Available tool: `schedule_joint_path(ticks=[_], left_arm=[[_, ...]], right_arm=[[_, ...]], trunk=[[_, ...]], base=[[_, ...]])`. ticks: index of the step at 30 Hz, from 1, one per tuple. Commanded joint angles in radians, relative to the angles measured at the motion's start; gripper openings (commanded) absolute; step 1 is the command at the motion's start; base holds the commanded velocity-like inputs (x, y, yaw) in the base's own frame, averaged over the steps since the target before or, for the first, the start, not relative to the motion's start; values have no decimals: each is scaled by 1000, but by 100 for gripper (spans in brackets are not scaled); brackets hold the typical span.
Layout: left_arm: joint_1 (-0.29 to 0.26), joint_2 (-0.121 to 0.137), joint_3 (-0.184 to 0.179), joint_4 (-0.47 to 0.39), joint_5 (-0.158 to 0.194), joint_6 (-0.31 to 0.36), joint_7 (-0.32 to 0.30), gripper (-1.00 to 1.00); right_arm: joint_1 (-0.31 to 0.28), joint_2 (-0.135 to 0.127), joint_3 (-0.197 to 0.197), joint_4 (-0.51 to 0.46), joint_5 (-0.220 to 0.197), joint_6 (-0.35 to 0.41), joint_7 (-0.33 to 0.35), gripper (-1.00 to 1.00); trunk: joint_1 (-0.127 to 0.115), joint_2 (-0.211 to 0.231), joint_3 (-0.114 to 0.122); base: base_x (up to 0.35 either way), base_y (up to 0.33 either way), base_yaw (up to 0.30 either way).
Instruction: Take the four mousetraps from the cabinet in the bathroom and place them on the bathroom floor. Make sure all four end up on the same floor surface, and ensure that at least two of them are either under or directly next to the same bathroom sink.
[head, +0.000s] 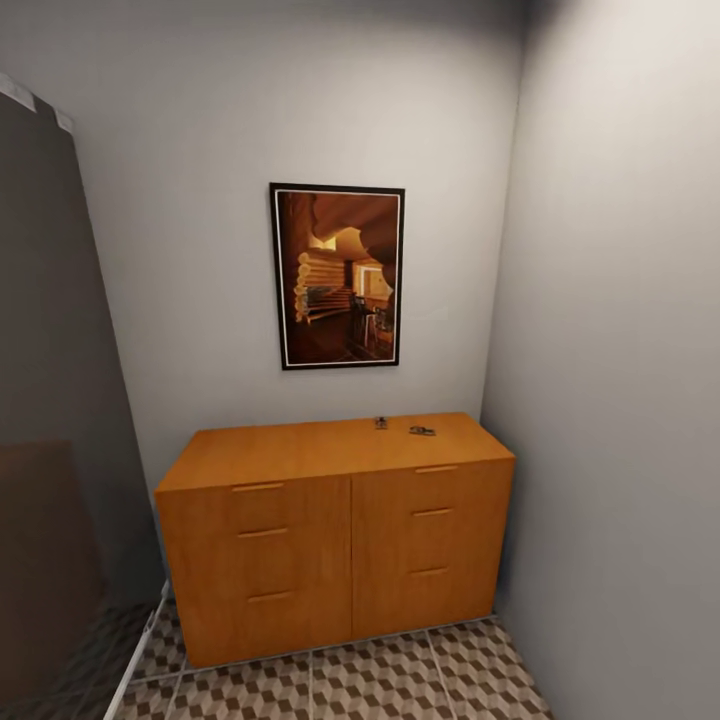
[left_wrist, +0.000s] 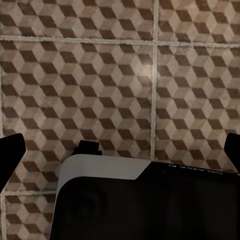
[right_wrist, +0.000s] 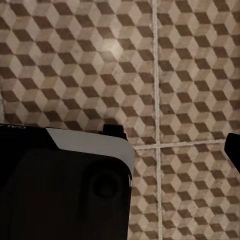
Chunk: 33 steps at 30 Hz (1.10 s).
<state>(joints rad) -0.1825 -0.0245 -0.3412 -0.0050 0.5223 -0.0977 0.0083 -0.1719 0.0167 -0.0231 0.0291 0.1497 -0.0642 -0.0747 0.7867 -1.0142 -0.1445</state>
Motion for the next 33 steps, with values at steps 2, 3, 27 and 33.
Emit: schedule_joint_path(ticks=[2,3,27,33], left_arm=[[-1,0,-9,1,8,-4,1,100],[-1,0,-9,1,8,-4,1,100],[-1,-2,-9,0,8,-4,1,100],[-1,-2,-9,1,8,-4,1,100]], right_arm=[[-1,0,-3,3,10,-5,-5,100],[-1,0,-3,3,10,-5,-5,100],[-1,-6,0,3,11,-2,-3,100],[-1,-7,1,3,13,-3,-2,100]], trunk=[[0,-1,-1],[0,-1,-1],[0,-1,-1],[0,-1,-1]], base=[[22,-16,0],[14,-10,0],[2,-1,0],[0,0,0]])
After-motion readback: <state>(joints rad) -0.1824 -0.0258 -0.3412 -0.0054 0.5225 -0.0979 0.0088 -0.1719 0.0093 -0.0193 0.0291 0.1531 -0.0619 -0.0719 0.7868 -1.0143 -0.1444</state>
